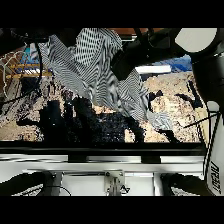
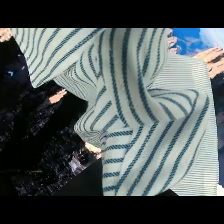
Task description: Fold the shirts.
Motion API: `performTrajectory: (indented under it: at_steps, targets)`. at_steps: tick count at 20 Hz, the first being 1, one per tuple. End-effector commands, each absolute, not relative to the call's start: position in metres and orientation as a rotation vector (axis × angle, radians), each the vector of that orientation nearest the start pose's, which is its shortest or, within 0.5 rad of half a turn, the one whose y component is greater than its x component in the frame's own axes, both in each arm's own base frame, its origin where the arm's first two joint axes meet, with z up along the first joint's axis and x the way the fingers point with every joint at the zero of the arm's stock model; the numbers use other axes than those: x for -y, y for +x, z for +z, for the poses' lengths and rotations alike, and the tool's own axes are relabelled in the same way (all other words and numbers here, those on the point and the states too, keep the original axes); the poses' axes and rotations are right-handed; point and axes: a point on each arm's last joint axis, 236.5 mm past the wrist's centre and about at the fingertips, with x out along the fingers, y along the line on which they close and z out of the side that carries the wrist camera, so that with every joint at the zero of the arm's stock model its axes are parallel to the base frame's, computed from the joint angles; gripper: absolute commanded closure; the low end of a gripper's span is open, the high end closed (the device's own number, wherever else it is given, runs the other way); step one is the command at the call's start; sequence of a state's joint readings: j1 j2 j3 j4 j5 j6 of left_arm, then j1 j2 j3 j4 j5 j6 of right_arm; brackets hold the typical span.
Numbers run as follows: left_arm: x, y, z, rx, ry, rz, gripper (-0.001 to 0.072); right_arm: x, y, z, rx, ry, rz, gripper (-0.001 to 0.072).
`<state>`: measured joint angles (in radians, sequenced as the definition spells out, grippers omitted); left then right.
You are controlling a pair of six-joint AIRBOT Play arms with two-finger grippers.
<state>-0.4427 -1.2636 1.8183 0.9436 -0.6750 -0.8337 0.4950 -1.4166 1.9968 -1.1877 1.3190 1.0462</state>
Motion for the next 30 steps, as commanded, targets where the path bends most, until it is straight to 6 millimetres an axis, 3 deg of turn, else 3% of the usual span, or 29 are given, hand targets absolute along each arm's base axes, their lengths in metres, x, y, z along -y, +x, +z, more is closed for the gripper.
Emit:
performTrajectory:
  at_steps: [1,4,8,10,16,20,25,30]
  targets:
    - [0.282,0.409,0.432,0.128,0.211,-0.768,0.0331,-0.298,0.372,0.273,-0.564,-0.442,0.977,0.064]
    - [0.28,0.395,0.427,0.094,0.254,-0.799,0.0333,-0.293,0.377,0.271,-0.565,-0.466,0.951,0.064]
    - [0.264,0.387,0.398,-0.065,0.306,-0.772,0.0306,-0.293,0.38,0.274,-0.548,-0.469,0.943,0.064]
    - [0.272,0.388,0.387,-0.094,0.308,-0.792,0.0305,-0.294,0.381,0.276,-0.537,-0.466,0.943,0.064]
    - [0.281,0.415,0.407,0.029,0.25,-0.732,0.0306,-0.297,0.377,0.276,-0.54,-0.453,0.964,0.064]
    - [0.276,0.412,0.42,0.067,0.247,-0.714,0.0306,-0.297,0.377,0.276,-0.539,-0.46,0.964,0.064]
    - [0.267,0.399,0.411,0.003,0.306,-0.713,0.0305,-0.297,0.378,0.277,-0.53,-0.468,0.967,0.064]
    - [0.275,0.418,0.405,0.01,0.256,-0.695,0.0306,-0.303,0.374,0.28,-0.517,-0.448,0.995,0.064]
